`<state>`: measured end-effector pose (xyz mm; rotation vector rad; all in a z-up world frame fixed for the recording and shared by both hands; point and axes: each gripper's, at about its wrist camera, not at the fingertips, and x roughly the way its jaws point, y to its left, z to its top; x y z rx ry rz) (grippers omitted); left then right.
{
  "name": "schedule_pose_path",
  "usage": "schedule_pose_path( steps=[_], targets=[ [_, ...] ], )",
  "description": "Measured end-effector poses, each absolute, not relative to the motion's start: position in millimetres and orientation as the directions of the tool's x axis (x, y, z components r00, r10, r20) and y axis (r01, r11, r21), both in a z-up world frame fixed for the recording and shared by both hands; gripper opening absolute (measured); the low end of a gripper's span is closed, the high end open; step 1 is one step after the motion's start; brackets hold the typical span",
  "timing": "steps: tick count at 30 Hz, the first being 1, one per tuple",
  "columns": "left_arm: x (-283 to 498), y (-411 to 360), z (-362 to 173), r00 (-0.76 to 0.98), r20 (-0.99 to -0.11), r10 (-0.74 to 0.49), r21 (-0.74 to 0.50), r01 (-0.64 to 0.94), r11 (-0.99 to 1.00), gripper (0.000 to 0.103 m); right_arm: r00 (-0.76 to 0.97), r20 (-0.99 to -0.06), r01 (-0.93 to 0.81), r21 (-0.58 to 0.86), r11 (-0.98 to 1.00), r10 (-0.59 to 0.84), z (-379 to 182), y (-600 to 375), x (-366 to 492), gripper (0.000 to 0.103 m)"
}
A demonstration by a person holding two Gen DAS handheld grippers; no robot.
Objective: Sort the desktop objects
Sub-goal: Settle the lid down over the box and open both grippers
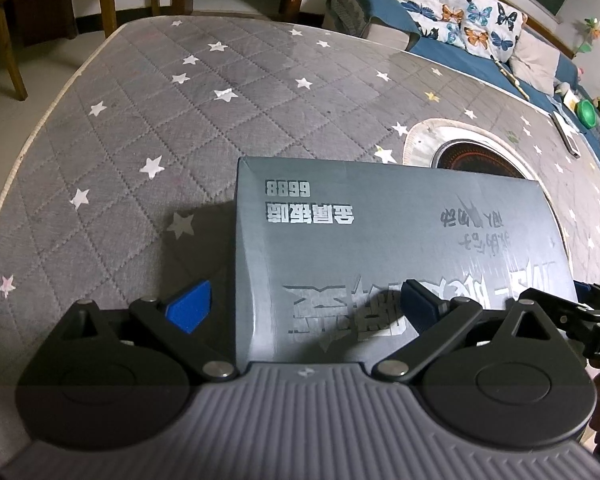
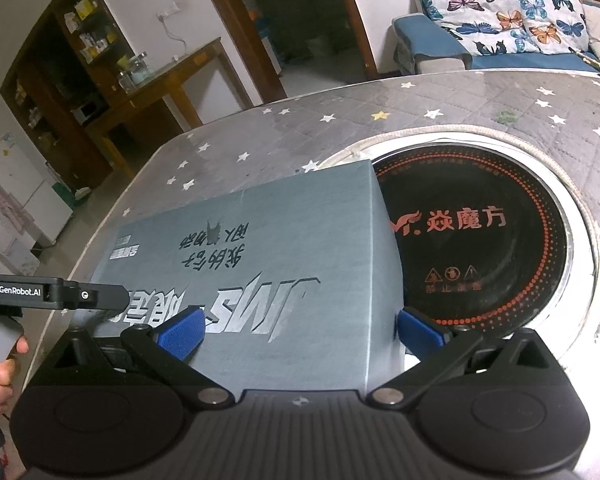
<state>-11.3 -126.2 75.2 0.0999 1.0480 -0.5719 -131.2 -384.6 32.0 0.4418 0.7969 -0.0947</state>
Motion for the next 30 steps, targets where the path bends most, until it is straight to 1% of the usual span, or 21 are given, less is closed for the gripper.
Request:
schedule_pose_path(
  steps=[13,30],
  targets=[
    [-8.8,-121.2,76.0,0.392,-0.827,-0.403,-0.17,0.509,0.844,0.1,0.699,-0.712,0.244,0.315,0.917,0.059,33.2,-379.4,-131.1,0.103],
    [-60.9,-111.2,91.7,0.5,-0.767,-0.402,-0.105,0.52,0.847,0.1,0.722,-0.691,0.211,0.252,0.945,0.023,44.1,-363.0,-149.3,0.103]
  ],
)
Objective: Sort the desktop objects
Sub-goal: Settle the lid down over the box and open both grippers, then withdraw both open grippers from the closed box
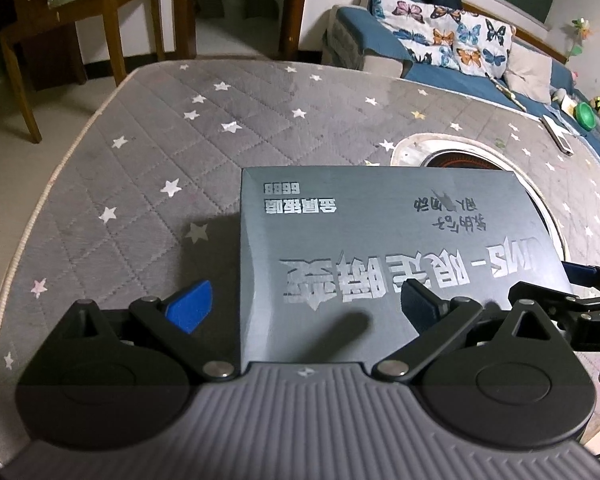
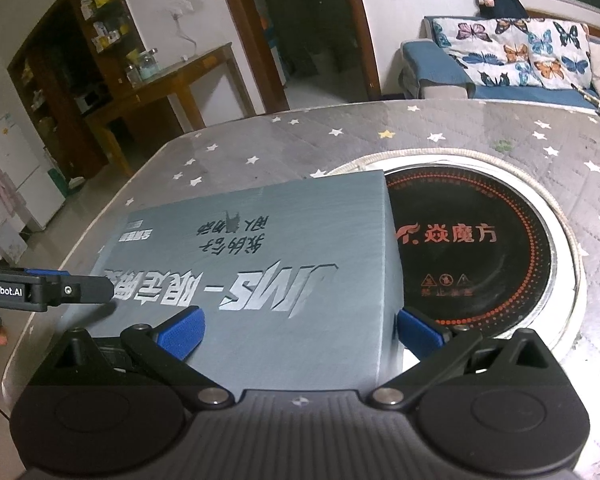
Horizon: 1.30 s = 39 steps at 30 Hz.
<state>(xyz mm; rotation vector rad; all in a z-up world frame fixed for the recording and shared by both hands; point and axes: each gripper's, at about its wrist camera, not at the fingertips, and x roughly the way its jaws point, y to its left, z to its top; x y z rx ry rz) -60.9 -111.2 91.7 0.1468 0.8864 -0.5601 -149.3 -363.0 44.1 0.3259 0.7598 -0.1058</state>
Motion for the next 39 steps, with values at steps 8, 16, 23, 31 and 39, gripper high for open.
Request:
schedule_pose_path(
  steps=[8,16,23,31,39],
  targets=[
    [-81.2,-102.4,93.6,0.533,-0.744,-0.403,-0.092,0.516,0.851,0.1,0.739,-0.674,0.195,0.207,0.959,-0.004,49.1,-352.0,-162.0,0.103],
    [-99.1,-91.6,93.3,0.551,-0.728,-0.407,-0.089,0.513,0.854,0.1,0.741,-0.669,0.201,0.154,0.967,-0.047,50.7,-342.5,-174.9,0.103],
    [-114.5,-81.6,94.2,0.565,-0.716,-0.41,-0.088,0.509,0.856,0.1,0.743,-0.666,0.205,0.127,0.971,-0.069,50.8,-335.9,-188.2,0.103],
    [-132.7,-71.3,89.8,0.567,-0.716,-0.408,-0.092,0.503,0.859,0.1,0.747,-0.659,0.205,0.111,0.972,-0.083,50.8,-325.9,-203.6,0.103],
    [-148.5,-59.8,83.6,0.57,-0.718,-0.4,-0.093,0.491,0.866,0.1,0.751,-0.655,0.198,0.108,0.974,-0.08,47.9,-317.7,-217.9,0.103]
  ],
)
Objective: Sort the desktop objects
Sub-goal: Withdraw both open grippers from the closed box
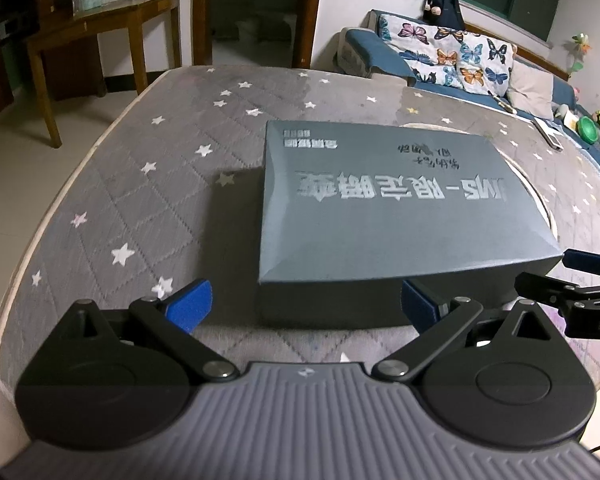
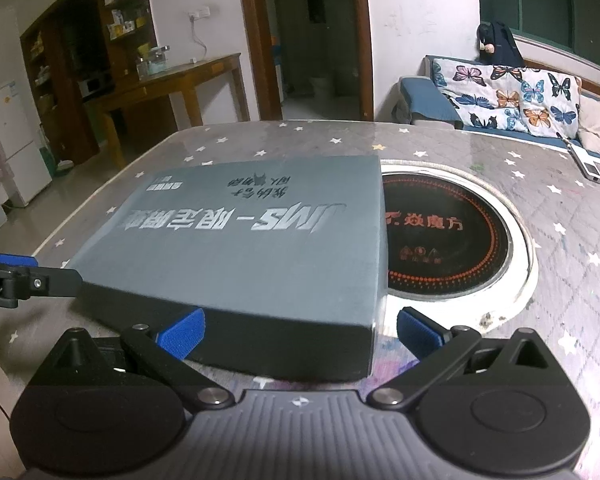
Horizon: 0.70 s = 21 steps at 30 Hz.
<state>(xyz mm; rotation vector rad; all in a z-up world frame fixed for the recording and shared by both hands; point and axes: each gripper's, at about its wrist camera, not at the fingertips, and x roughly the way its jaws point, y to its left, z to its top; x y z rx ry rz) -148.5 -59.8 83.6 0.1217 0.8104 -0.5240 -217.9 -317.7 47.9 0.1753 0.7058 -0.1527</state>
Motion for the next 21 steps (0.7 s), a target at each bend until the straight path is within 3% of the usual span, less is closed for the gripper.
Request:
schedule_pose_path(
  steps=[21],
  targets=[
    [-172.0,-50.0,62.0,0.563,-0.74,-0.367,-0.069,0.479,0.875,0.1,0.726,-0.686,0.202,0.137,0.97,-0.054,26.6,-303.9,-239.6,0.103]
  ],
)
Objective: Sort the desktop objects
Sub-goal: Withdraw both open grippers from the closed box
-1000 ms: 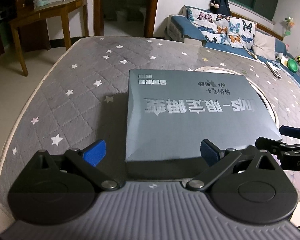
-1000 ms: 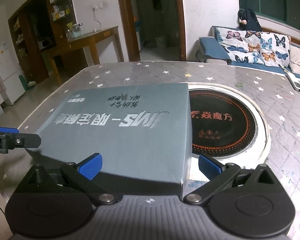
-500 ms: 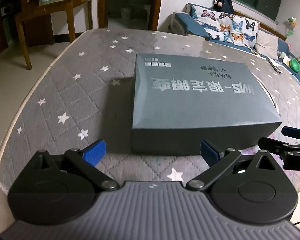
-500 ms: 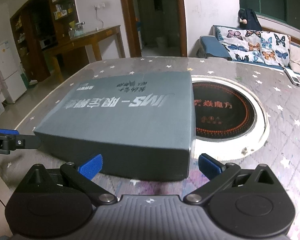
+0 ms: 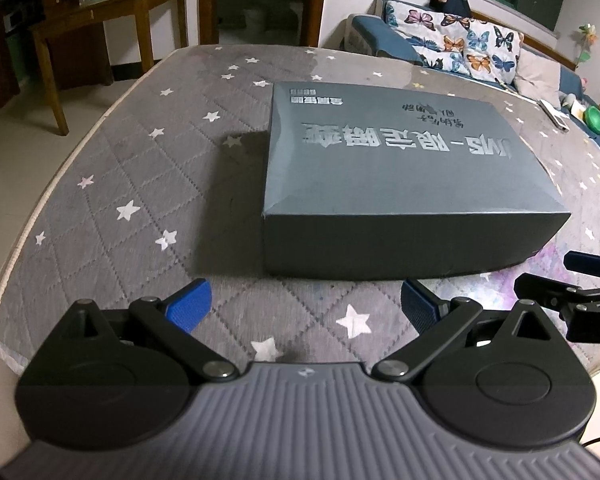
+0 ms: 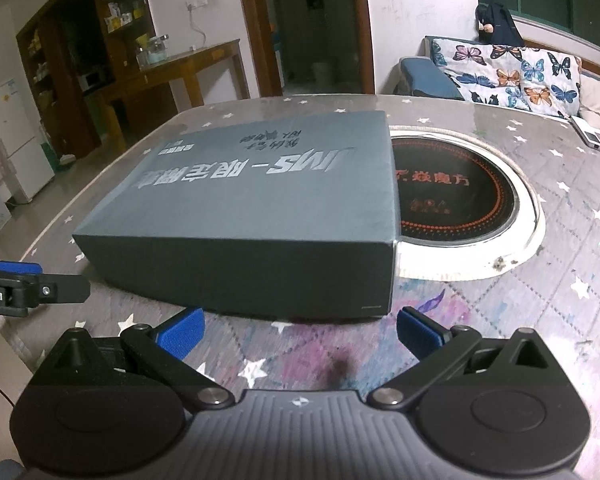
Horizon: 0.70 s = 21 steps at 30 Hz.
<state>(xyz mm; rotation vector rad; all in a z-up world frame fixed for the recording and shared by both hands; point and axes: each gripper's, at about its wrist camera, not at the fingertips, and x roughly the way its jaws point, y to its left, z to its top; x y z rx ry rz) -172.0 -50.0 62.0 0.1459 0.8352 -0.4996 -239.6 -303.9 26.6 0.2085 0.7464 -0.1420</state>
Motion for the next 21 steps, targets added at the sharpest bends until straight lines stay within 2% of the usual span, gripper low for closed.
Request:
schedule_pose_path(
  steps=[12,21],
  targets=[
    [-161.4,-41.4,49.9,0.63,-0.731,-0.264,-0.001,0.386,0.923,0.1,0.726,-0.68,0.218,0.089,0.972,-0.101,16.9,-308.8,-250.2,0.103],
    [-125.9,-19.8,40.0,0.669,-0.723,-0.172,-0.003,0.246,0.969,0.1,0.713,-0.665,0.356,0.068,0.932,-0.224,12.1,-363.3,-264.5,0.103]
  ],
)
